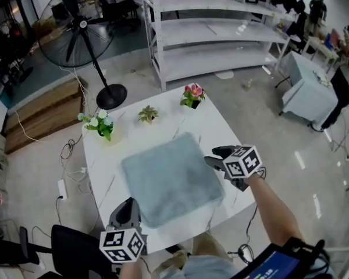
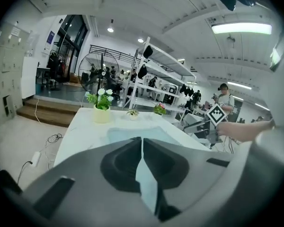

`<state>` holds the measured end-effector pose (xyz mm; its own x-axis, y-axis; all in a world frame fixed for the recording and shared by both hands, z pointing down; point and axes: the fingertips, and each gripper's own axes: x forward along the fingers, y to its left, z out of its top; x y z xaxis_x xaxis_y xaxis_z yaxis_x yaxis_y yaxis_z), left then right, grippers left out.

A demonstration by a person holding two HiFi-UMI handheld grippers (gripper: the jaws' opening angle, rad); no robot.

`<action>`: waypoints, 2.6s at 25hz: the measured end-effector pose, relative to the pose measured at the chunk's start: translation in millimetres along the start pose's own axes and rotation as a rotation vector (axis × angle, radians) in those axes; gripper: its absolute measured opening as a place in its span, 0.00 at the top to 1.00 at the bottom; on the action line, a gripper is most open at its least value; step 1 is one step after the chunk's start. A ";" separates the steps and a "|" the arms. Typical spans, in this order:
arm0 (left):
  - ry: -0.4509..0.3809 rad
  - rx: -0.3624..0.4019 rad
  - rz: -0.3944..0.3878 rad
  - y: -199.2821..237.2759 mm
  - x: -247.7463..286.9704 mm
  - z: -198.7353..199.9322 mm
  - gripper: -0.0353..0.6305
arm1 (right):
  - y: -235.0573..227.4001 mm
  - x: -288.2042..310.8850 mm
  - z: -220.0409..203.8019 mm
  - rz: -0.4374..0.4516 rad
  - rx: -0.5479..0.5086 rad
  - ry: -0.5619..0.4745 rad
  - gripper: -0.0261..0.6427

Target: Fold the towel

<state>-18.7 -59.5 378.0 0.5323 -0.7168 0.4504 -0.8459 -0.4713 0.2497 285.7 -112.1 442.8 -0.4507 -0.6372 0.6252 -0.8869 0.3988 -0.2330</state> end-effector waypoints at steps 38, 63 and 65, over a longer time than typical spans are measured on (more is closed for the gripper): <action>-0.157 -0.198 0.127 90.3 -102.3 -20.5 0.93 | 204.9 81.8 74.2 -0.004 -0.287 0.068 0.90; -0.139 -0.272 0.224 124.4 -160.9 -67.6 0.93 | 289.3 182.4 0.1 0.164 -0.435 0.268 0.64; -0.151 -0.261 0.216 122.8 -159.4 -61.2 0.93 | 305.2 162.9 20.3 0.232 -0.417 0.211 0.61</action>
<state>-209.5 28.3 389.3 0.3226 -0.8625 0.3898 -0.9090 -0.1676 0.3815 -60.5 -107.6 458.4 -0.5623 -0.3718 0.7387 -0.6313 0.7699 -0.0931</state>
